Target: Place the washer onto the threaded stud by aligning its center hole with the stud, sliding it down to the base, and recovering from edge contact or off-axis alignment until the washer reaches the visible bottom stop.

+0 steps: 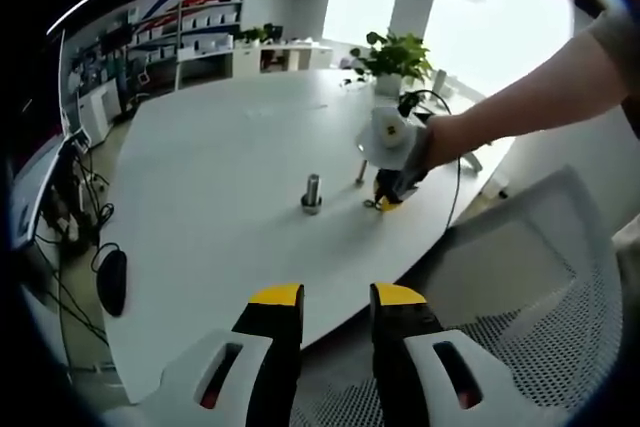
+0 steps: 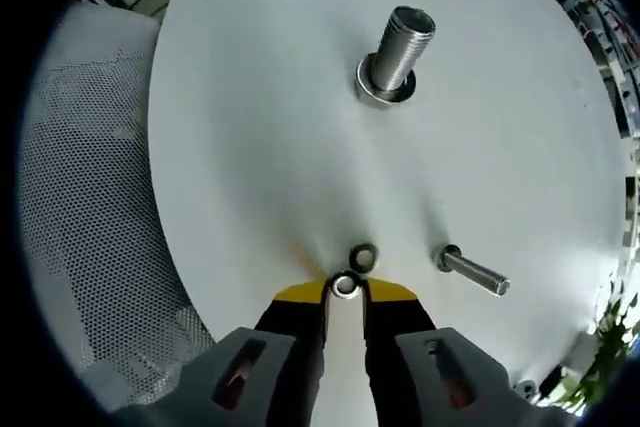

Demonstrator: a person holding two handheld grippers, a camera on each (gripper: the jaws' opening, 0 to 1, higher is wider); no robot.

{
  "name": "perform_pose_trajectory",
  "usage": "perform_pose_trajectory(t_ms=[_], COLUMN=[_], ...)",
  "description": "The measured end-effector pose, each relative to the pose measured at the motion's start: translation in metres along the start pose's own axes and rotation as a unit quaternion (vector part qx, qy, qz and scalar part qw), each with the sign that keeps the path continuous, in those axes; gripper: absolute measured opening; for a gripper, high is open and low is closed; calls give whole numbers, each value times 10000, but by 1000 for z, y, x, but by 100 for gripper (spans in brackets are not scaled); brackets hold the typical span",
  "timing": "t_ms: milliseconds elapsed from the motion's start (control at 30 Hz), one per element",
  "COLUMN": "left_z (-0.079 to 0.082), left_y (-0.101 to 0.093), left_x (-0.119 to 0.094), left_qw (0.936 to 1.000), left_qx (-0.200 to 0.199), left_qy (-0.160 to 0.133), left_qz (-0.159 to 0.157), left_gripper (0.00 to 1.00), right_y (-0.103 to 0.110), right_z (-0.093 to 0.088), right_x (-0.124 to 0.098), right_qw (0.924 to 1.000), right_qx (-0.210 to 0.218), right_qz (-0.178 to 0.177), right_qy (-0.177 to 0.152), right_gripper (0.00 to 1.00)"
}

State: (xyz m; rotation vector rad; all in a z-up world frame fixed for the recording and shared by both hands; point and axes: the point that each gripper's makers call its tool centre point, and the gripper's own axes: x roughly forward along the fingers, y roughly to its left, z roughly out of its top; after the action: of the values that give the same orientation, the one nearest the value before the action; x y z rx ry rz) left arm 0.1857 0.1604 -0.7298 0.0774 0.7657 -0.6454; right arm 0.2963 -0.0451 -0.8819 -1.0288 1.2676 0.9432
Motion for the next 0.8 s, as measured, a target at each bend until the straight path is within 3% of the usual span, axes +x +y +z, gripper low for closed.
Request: perform_pose_trajectory(t_ms=[133, 500, 800], left_z=[0, 1, 1], left_y=[0, 0, 0], left_x=[0, 0, 0], left_qw=[10000, 10000, 10000], left_qx=[-1, -10, -15], left_qy=[-6, -39, -43], left_qz=[5, -17, -15], left_gripper=[24, 24, 24], right_y=[-3, -3, -5], right_z=[-1, -1, -2], right_x=[-2, -1, -3], right_qw=[9986, 9962, 9886], right_qx=[444, 644, 1078], right_qz=[189, 79, 13], right_qy=[-230, -588, -1047], right_gripper=[15, 15, 14])
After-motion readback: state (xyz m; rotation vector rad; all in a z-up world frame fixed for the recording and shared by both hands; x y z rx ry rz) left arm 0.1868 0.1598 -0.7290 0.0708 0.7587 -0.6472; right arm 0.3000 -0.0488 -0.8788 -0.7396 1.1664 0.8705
